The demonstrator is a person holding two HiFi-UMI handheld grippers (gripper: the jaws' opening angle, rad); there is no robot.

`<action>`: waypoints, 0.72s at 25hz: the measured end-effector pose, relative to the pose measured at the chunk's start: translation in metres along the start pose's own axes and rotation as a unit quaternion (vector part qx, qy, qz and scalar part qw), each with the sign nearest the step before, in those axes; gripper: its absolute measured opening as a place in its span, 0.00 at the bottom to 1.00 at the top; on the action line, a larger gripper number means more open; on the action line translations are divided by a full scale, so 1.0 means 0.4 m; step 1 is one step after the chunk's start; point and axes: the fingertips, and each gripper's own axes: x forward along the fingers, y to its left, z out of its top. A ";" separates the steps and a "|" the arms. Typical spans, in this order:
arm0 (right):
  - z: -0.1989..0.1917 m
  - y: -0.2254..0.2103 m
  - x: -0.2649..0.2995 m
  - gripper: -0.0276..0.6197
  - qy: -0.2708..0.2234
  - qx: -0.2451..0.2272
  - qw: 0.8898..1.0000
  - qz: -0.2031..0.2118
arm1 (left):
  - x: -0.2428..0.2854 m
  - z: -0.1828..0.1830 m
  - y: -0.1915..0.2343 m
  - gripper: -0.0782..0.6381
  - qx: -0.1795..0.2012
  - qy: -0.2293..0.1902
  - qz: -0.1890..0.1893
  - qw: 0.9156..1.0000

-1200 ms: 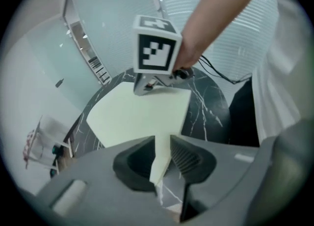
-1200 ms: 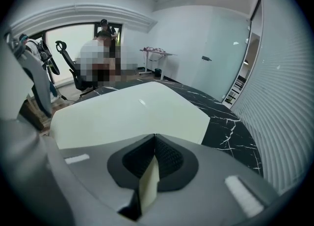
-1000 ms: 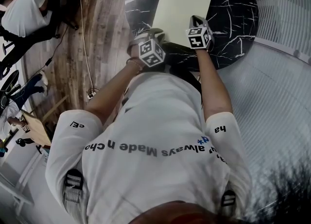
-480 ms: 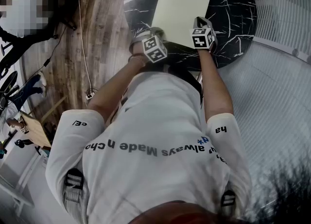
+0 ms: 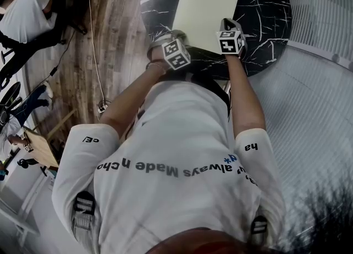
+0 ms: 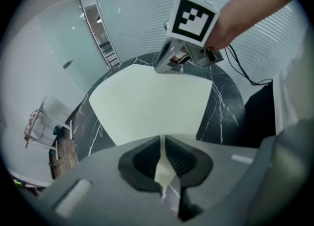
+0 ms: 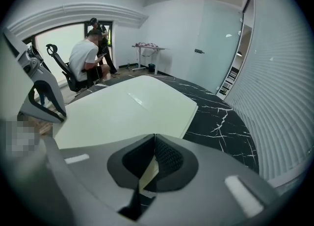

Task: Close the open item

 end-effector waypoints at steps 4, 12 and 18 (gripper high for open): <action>-0.026 -0.017 -0.014 0.04 0.009 0.001 1.000 -0.017 | 0.002 0.000 -0.001 0.16 -0.002 0.000 0.000 1.000; -0.037 -0.017 -0.006 0.04 0.018 0.004 1.000 -0.011 | -0.001 0.002 0.001 0.16 -0.006 -0.005 -0.002 1.000; 0.001 -0.015 -0.055 0.05 -0.016 0.034 0.999 -0.003 | -0.019 0.004 0.008 0.16 -0.031 -0.021 -0.002 0.999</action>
